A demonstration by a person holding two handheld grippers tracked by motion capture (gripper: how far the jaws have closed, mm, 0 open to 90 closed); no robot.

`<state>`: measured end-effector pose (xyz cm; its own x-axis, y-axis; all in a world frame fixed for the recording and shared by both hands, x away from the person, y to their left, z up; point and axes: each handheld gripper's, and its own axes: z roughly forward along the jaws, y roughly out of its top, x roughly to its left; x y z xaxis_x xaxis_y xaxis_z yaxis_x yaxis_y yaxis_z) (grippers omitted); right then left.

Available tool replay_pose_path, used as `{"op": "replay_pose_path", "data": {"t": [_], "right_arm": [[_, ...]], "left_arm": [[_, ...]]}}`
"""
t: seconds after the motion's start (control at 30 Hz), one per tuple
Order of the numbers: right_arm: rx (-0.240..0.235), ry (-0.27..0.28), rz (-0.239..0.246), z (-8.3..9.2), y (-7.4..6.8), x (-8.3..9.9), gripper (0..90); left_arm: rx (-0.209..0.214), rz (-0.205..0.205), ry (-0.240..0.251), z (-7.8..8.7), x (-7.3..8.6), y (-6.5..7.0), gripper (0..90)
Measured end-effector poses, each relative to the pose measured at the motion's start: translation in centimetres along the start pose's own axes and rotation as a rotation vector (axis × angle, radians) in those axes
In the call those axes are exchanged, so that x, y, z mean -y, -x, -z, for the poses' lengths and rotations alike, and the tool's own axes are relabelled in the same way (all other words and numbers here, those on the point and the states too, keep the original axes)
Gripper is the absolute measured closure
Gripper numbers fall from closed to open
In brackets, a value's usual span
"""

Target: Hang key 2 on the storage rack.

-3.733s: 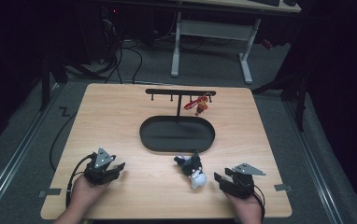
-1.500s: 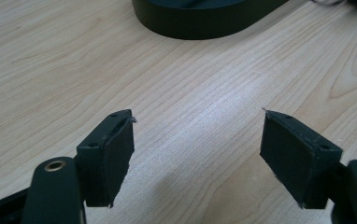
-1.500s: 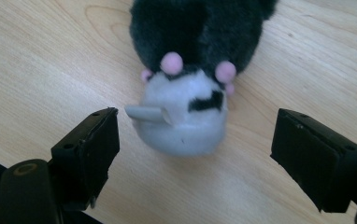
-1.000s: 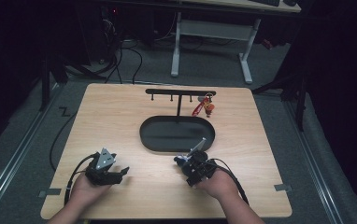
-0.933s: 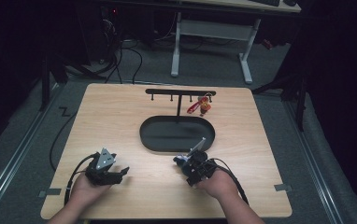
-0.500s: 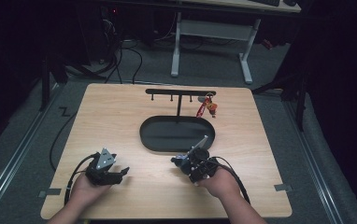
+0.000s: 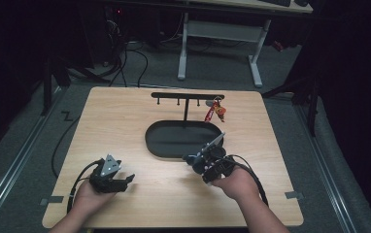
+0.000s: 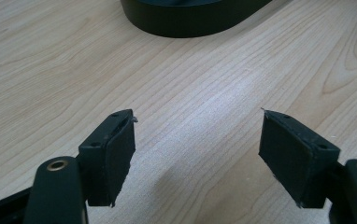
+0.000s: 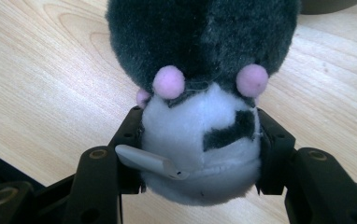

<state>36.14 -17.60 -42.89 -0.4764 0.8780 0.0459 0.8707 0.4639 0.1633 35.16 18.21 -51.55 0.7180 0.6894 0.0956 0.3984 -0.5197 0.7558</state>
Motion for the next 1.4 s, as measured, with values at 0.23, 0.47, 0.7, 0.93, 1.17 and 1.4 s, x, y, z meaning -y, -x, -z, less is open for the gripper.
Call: {"op": "replay_pose_path", "data": {"t": [0.23, 0.47, 0.7, 0.93, 1.17, 1.4], "right_arm": [[0.004, -0.001, -0.012, 1.1, 0.2, -0.4, 47.8], [-0.001, 0.034, -0.042, 3.0, 1.0, -1.4, 47.8], [0.004, 0.042, -0.053, 5.0, 1.6, -2.6, 47.8], [-0.003, 0.040, -0.066, 6.8, 2.3, -3.4, 47.8], [-0.001, 0.060, -0.075, 8.4, 2.8, -4.8, 47.8], [0.006, 0.057, -0.074, 9.3, 3.1, -6.4, 47.8]], "left_arm": [[0.003, 0.000, 0.002, 0.0, -0.1, 0.1, 27.1], [0.001, 0.003, 0.001, 0.4, 0.2, 0.0, 26.8], [-0.002, 0.011, 0.001, 0.5, 0.4, -0.1, 26.8], [0.003, 0.012, 0.000, 0.5, 0.4, -0.1, 26.8], [0.010, 0.010, 0.001, 0.4, 0.3, -0.1, 26.9], [0.016, 0.003, 0.001, 0.1, 0.1, 0.0, 26.9]]}}
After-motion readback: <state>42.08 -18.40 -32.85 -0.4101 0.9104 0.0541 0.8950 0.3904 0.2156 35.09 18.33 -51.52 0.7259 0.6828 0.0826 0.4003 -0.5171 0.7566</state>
